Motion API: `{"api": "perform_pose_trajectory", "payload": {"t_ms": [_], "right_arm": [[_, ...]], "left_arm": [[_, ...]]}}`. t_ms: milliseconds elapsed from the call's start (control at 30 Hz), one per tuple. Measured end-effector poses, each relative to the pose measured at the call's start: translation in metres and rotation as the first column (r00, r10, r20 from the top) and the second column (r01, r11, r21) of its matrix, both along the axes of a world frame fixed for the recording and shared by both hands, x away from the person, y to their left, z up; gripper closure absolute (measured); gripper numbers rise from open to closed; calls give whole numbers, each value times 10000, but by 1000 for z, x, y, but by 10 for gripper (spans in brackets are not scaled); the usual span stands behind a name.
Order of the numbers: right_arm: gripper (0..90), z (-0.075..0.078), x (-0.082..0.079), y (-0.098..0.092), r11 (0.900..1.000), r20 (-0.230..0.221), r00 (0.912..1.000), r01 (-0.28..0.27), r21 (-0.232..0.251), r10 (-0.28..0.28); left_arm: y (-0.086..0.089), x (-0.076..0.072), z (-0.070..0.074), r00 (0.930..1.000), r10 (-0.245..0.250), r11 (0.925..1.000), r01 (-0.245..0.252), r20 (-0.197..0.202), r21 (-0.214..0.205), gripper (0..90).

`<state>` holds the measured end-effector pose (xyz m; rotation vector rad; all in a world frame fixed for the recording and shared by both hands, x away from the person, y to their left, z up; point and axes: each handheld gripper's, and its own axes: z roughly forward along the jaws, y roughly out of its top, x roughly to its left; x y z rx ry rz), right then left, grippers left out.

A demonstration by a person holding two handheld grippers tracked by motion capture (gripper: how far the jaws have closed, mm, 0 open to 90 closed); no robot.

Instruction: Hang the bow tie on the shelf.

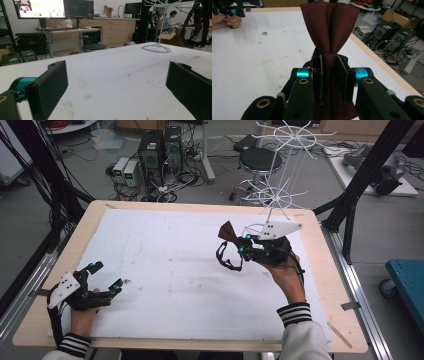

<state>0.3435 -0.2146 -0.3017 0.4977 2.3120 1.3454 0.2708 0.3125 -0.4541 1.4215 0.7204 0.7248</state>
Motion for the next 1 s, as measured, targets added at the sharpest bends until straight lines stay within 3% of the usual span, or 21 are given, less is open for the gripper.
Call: {"api": "perform_pose_trajectory", "payload": {"t_ms": [500,1000], "right_arm": [[768,17,-10,-36,9952,435,9951,873,443,-892],[768,31,-15,-75,9770,784,9770,1905,960,-1982]], "left_arm": [[0,0,0,10000,-4,10000,4,21,9,45],[0,0,0,10000,-13,10000,13,8,31,45]]}}
